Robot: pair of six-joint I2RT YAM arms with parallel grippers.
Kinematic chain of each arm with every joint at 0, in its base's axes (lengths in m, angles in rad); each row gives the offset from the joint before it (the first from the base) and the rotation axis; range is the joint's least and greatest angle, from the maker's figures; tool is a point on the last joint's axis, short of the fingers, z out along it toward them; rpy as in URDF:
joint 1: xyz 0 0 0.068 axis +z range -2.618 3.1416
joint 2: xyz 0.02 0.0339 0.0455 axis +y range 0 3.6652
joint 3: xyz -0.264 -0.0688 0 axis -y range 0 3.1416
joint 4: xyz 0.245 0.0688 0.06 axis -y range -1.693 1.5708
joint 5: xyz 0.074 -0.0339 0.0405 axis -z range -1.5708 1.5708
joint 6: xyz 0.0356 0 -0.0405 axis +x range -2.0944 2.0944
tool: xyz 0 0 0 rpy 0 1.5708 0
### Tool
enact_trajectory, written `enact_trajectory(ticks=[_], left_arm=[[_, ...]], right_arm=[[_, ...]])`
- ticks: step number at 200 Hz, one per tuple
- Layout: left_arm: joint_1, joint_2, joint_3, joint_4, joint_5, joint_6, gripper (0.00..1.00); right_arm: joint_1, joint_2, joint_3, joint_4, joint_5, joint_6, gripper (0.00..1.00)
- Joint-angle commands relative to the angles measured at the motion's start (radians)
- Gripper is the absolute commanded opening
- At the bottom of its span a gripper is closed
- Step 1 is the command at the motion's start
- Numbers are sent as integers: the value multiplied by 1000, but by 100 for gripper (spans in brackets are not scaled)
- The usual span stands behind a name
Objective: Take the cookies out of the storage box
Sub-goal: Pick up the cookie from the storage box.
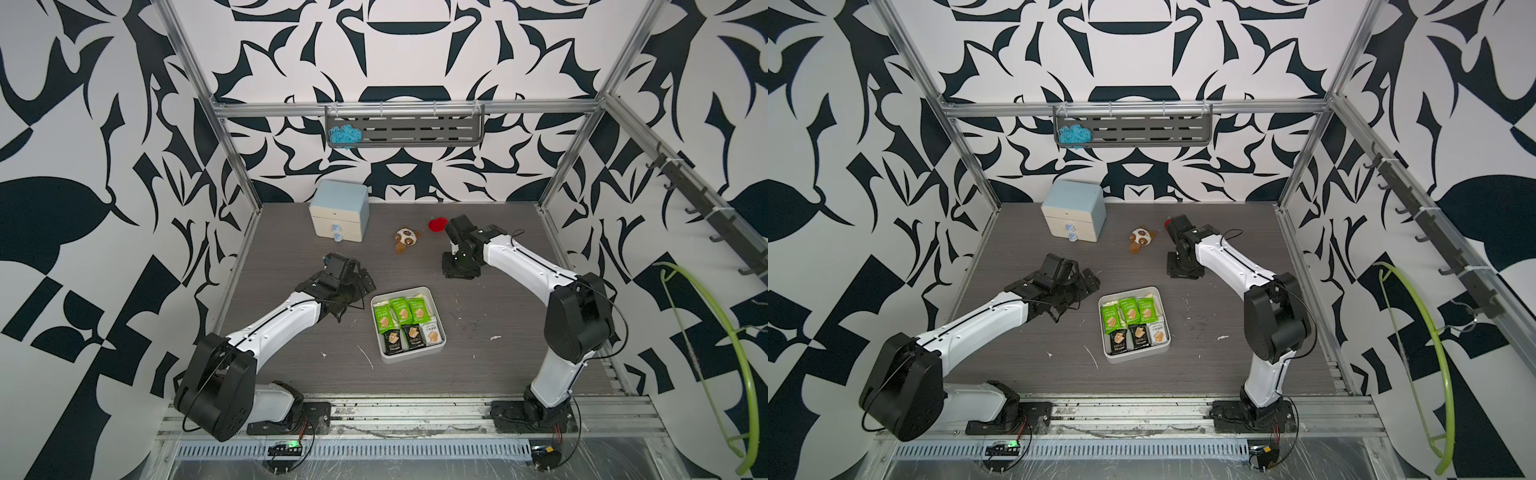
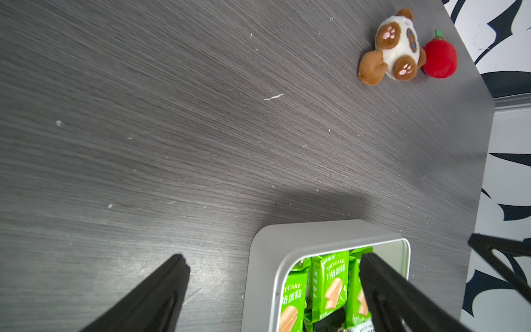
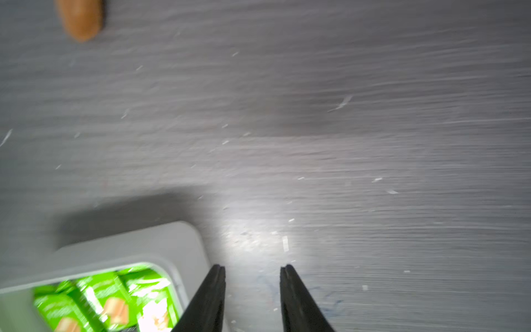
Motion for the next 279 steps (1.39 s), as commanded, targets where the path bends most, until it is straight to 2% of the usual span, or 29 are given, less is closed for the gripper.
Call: enact_trajectory(ticks=[1,28,68,152,279], left_arm=[[-2,-16,7,-7,-20,3,99],[-2,-45,-4,-17,-27,3,100],[-2,-105,-32,-33,-28,1,99],[-2,-190,-88,-54,-48,-6,100],[-2,-172,-82,-55,-57,-2,99]], right_arm=[[90,-60,-24,14,-60,66,41],[189,-70,-37,28,-48,150,48],[256,-51,-51,38,-61,231,54],[262,20,-54,20,-28,255,58],[262,125,-15,11,-13,219,57]])
